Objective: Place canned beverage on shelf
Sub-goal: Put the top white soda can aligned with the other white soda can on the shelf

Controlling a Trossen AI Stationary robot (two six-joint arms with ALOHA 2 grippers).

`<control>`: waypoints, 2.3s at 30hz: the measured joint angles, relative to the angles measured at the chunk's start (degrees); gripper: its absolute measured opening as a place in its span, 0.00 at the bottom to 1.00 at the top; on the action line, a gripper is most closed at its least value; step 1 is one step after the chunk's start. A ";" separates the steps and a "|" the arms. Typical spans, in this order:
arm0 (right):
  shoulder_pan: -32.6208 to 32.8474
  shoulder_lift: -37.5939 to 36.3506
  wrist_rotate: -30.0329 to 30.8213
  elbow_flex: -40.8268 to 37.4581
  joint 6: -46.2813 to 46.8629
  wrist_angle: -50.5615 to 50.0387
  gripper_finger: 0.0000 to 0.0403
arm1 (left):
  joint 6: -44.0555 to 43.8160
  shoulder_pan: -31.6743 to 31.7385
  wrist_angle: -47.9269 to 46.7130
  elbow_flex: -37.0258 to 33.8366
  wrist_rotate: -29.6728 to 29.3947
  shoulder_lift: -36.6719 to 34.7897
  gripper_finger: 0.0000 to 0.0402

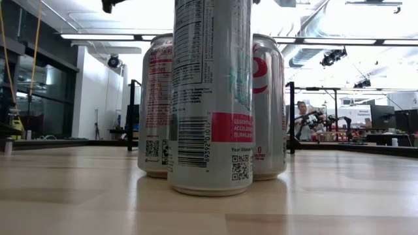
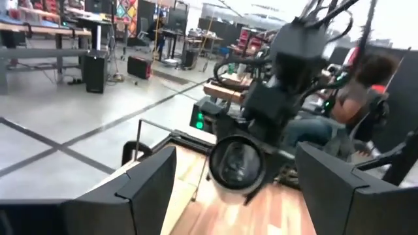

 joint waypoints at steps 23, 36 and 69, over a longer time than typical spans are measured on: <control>-4.37 15.97 21.05 -23.68 16.34 64.95 0.58 | -4.42 -0.03 0.30 -0.13 -2.19 -7.26 0.65; -5.32 21.94 29.27 -19.67 16.82 65.16 0.61 | -4.42 -0.03 0.28 -0.15 -2.21 -7.26 0.65; -5.48 22.30 28.02 -19.80 18.37 52.81 0.69 | -4.97 -0.03 0.22 -0.17 -2.19 -7.24 0.65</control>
